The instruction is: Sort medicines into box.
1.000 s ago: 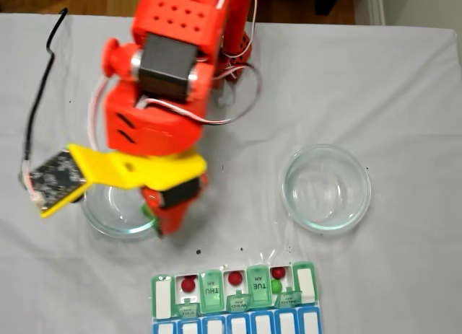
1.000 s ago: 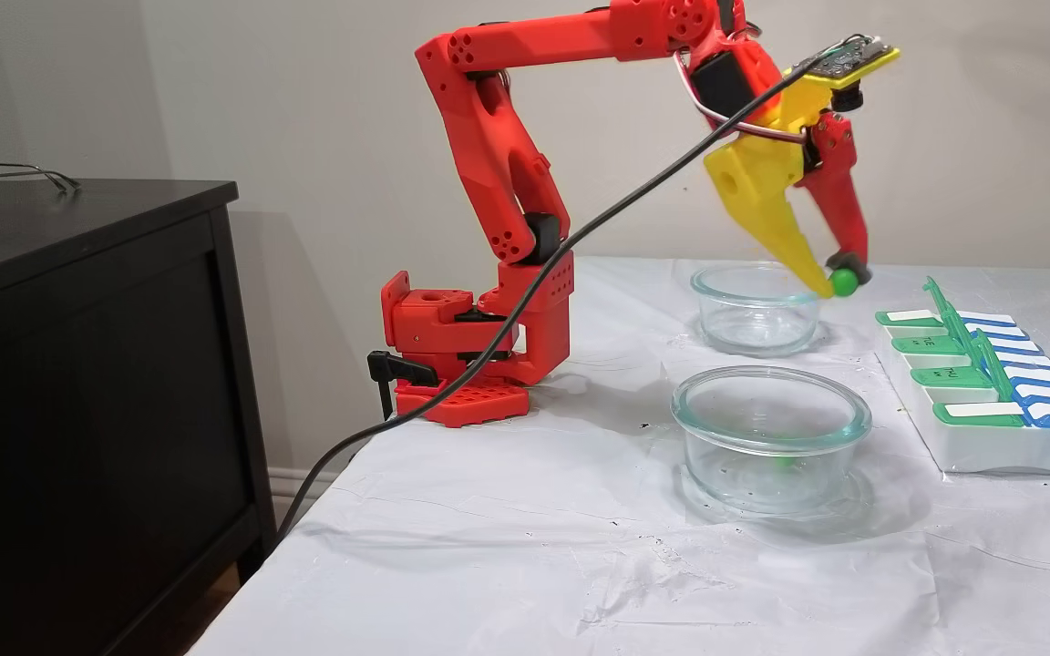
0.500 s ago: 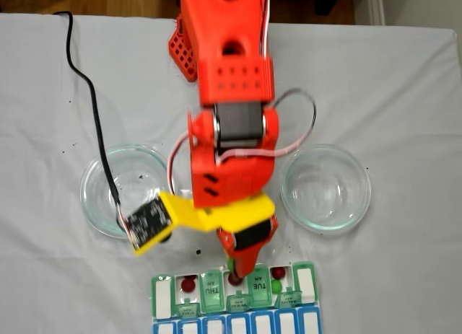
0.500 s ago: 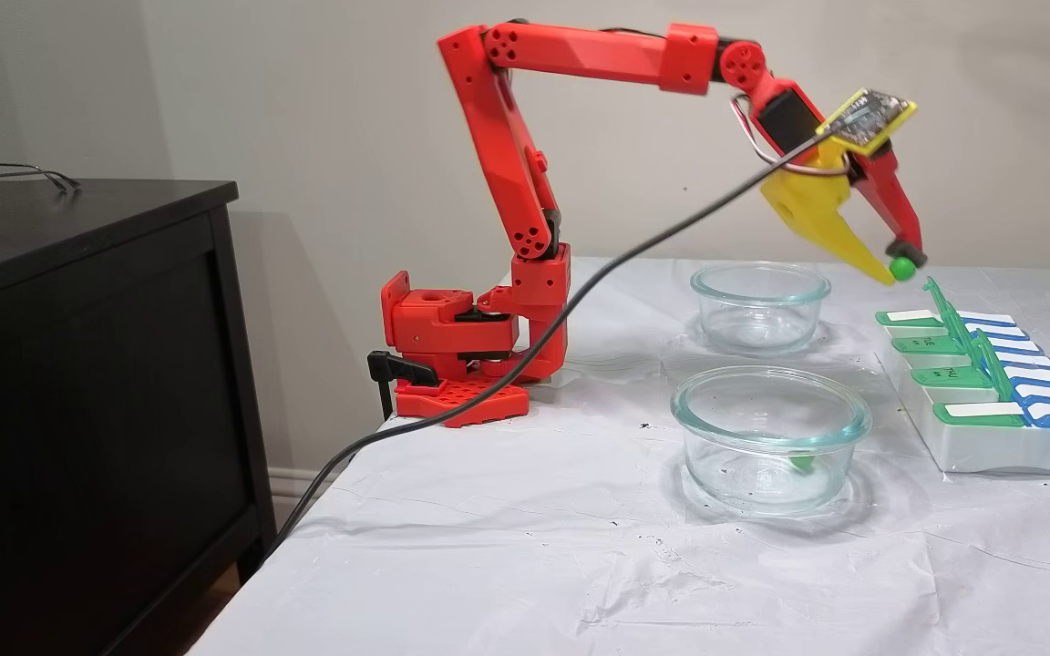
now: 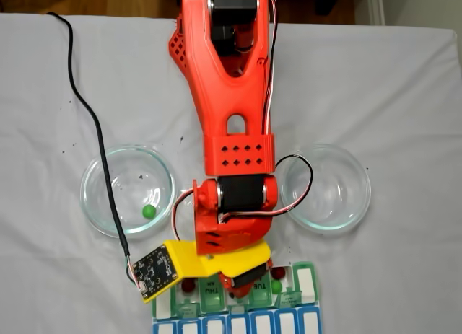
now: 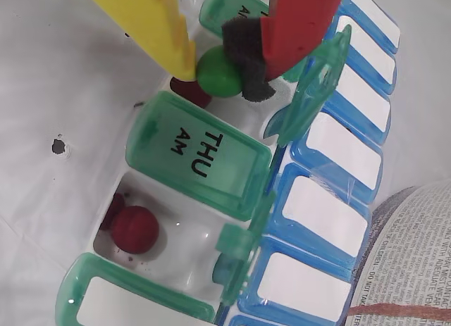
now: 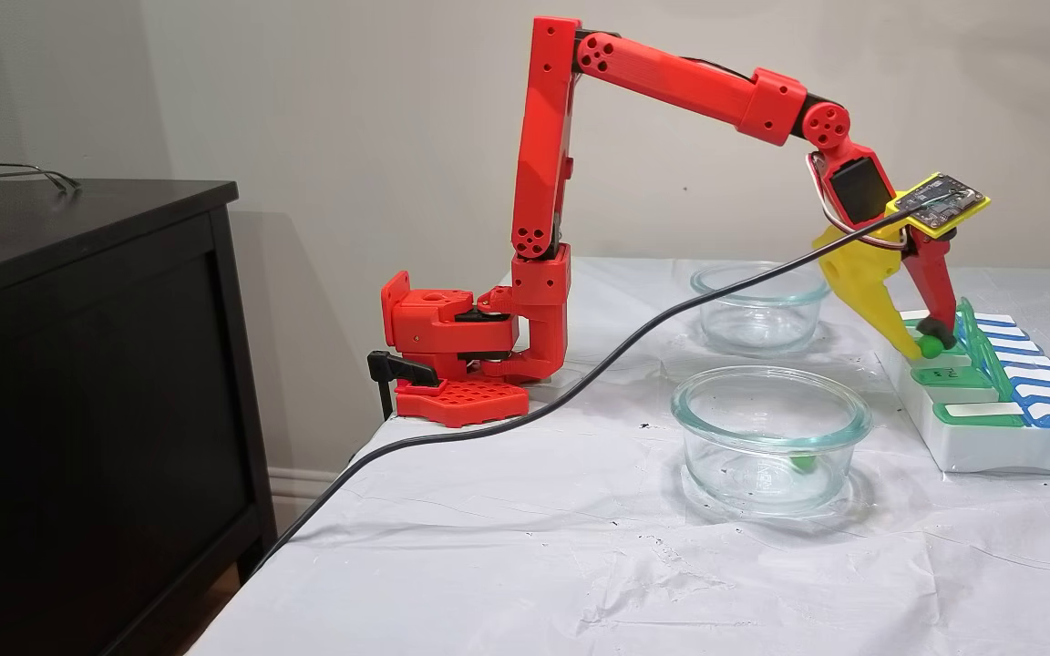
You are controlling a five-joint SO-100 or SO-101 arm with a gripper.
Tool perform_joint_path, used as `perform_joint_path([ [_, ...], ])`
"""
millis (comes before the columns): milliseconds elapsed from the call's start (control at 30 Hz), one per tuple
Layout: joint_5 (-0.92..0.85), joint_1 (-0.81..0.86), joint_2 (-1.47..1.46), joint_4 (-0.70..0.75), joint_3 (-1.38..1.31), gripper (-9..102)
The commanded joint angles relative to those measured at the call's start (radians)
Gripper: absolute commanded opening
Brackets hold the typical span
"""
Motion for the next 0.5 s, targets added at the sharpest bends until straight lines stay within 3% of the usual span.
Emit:
perform_joint_path([
  [0,-0.015,-0.015,0.017,-0.043,-0.110,0],
  [33,-0.026,-0.018,0.009,-0.044,-0.110,0],
  [233,-0.029,-0.020,0.008,-0.021,-0.091,26],
  [467,-0.029,-0.008,0.066,0.026,-0.078,29],
])
